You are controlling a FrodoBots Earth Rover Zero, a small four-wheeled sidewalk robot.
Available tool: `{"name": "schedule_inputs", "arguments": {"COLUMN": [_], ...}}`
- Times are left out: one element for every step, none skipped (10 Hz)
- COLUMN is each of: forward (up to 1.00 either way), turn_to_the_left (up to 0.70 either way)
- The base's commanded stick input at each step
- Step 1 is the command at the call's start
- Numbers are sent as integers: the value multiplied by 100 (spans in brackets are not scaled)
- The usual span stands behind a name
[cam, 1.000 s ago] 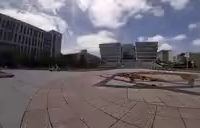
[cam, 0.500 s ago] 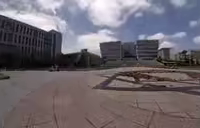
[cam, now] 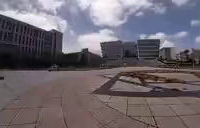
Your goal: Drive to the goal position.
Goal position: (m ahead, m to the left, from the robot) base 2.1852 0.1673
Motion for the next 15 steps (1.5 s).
{"name": "schedule_inputs", "arguments": {"forward": [100, 100, 100, 100, 100, 100, 100, 100, 100, 100, 100, 100, 100, 100, 100], "turn_to_the_left": [0, 0, 0, 0, 0, 0, 0, 0, -27, -22, -18, -13, -8, -4, 0]}}
